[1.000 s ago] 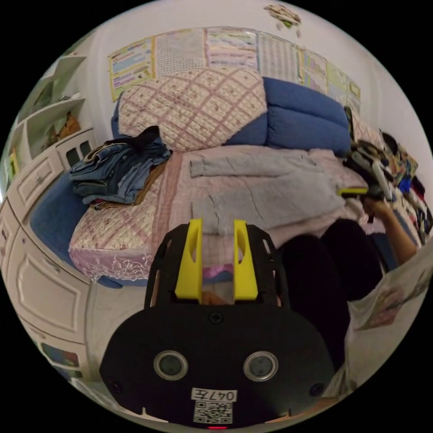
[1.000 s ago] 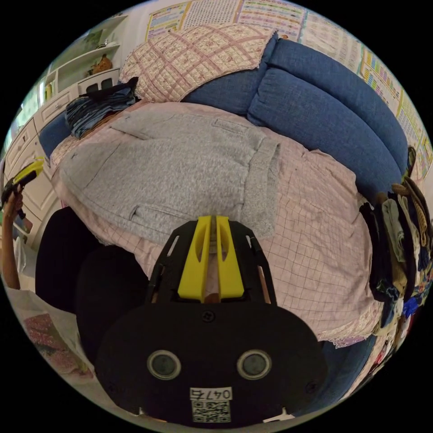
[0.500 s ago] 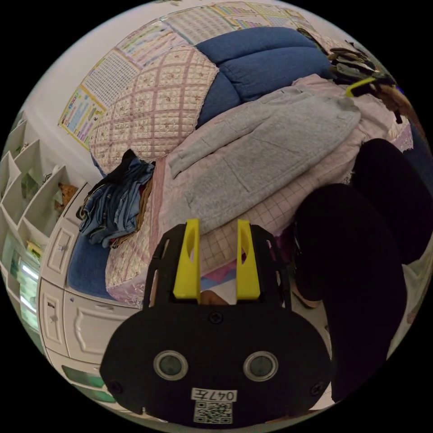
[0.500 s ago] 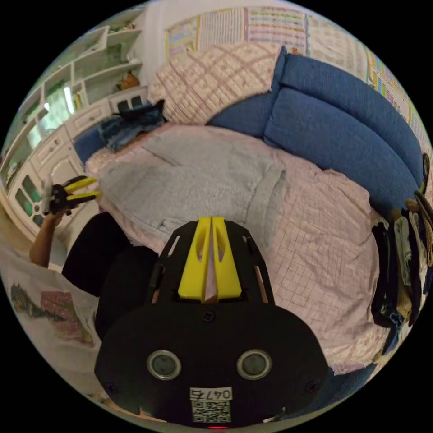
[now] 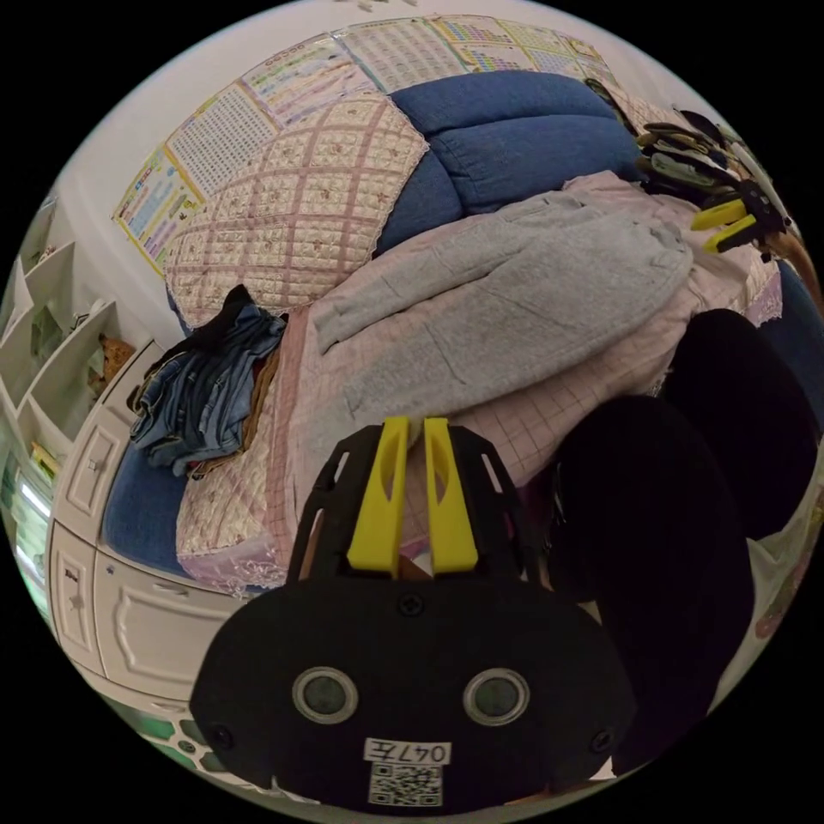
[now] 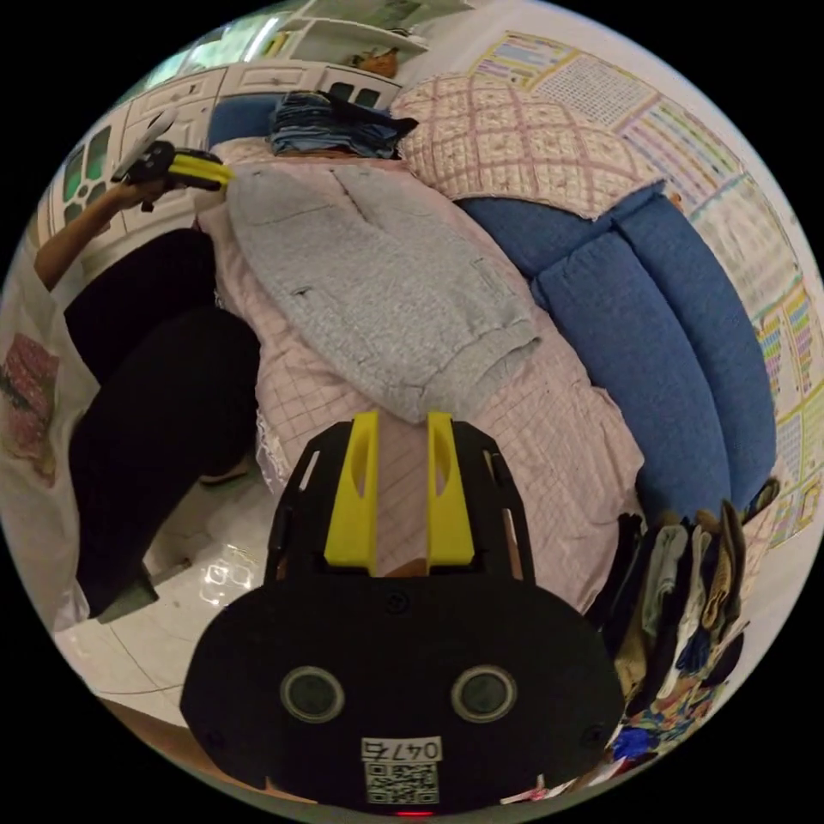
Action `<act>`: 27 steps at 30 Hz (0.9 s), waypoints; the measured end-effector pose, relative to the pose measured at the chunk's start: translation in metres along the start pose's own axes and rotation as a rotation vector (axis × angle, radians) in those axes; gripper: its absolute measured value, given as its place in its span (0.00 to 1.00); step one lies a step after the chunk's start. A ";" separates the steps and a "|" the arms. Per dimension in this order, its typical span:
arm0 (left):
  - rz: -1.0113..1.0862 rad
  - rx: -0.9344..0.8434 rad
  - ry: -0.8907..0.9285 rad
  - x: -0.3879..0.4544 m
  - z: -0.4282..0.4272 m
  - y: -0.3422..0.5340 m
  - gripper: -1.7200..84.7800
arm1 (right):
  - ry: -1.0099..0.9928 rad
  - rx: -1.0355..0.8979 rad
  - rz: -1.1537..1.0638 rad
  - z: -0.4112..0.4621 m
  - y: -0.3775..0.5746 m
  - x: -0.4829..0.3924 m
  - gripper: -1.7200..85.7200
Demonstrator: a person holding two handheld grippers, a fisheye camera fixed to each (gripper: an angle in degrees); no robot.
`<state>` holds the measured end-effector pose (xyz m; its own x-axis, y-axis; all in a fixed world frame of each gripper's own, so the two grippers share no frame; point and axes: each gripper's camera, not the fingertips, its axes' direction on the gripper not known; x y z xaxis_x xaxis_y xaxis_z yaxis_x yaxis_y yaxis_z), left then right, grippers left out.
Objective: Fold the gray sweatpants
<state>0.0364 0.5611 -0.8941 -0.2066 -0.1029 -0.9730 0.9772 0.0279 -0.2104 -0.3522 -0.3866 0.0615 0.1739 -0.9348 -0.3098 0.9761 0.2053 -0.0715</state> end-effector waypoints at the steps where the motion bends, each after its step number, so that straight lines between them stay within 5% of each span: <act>1: -0.006 0.011 -0.010 0.007 -0.010 -0.014 0.04 | 0.016 0.000 -0.032 0.003 -0.005 0.003 0.08; 10: -0.113 0.113 0.025 0.022 -0.091 -0.140 0.02 | 0.020 -0.052 -0.187 0.029 -0.029 0.047 0.03; 18: -0.071 0.155 0.044 -0.028 -0.148 -0.352 0.02 | 0.096 0.177 0.147 -0.004 -0.059 0.170 0.02; 27: -0.029 -0.274 0.437 -0.124 -0.065 -0.661 0.02 | 0.129 -0.033 0.258 0.082 -0.143 0.290 0.02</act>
<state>-0.5870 0.6196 -0.6408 -0.2914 0.3160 -0.9029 0.9343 0.2969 -0.1976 -0.4305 -0.7103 0.0596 0.3958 -0.8064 -0.4394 0.8967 0.4427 -0.0047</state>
